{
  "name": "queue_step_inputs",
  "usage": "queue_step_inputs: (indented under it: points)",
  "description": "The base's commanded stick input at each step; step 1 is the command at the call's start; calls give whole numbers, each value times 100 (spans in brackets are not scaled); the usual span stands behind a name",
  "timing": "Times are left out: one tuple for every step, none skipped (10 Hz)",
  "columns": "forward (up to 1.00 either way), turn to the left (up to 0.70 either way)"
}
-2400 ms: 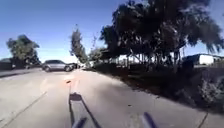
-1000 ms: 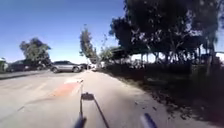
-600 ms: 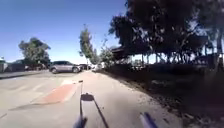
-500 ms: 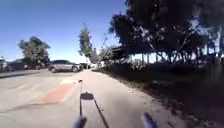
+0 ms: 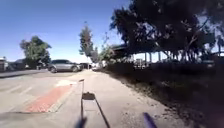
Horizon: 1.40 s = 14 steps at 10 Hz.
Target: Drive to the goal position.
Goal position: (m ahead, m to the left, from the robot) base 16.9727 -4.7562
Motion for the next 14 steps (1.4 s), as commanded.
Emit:
queue_step_inputs:
  points:
    - [98, 0]
    - [98, 14]
    - [98, 34]
    - [98, 14]
    - [98, 2]
    - [98, 0]
    - [98, 11]
    - [98, 26]
    - [98, 4]
    - [98, 1]
    - [98, 17]
    - [98, 33]
    - [98, 24]
    - [98, 6]
